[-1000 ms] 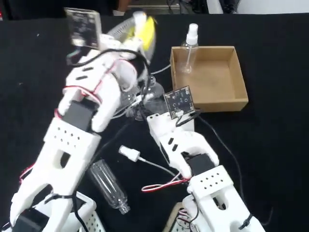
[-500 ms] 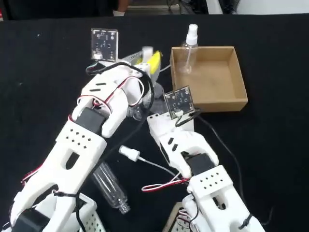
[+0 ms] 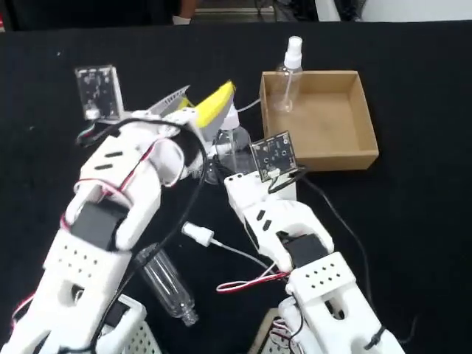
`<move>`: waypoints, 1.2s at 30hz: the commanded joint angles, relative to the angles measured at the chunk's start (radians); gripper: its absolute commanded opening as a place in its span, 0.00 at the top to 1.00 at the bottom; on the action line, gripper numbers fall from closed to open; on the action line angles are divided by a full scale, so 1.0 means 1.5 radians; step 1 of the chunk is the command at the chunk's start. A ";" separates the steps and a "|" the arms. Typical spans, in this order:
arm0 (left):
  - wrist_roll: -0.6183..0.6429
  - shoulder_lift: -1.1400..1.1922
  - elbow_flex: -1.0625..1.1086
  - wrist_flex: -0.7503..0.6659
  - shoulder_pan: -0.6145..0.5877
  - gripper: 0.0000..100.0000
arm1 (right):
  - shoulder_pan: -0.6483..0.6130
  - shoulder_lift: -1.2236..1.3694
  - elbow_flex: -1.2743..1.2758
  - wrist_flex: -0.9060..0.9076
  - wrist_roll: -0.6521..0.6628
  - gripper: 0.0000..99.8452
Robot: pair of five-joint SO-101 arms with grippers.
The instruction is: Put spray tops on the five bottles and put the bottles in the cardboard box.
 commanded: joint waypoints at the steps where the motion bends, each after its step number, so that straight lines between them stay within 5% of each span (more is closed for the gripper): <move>1: -0.073 -0.060 0.024 0.019 -0.087 0.77 | -0.003 -0.020 -0.004 -0.018 0.006 0.99; 5: -0.117 -0.094 0.108 0.048 -0.198 0.77 | -0.002 -0.020 -0.004 -0.018 0.005 0.99; 9: -0.168 -0.123 0.128 0.196 -0.252 0.77 | 0.006 -0.020 -0.003 -0.017 0.003 0.99; 17: -0.566 -0.115 0.133 0.478 -0.241 0.77 | 0.103 -0.020 -0.009 -0.017 0.000 0.99; 23: -0.827 -0.020 0.148 0.678 -0.087 0.77 | 0.142 -0.020 -0.050 0.058 0.000 0.99; 29: -0.941 0.036 0.241 0.677 0.040 0.76 | 0.153 -0.020 -0.098 0.162 0.000 0.99; 36: -0.950 0.028 0.325 0.572 0.058 0.76 | 0.161 -0.020 -0.102 0.166 0.000 0.99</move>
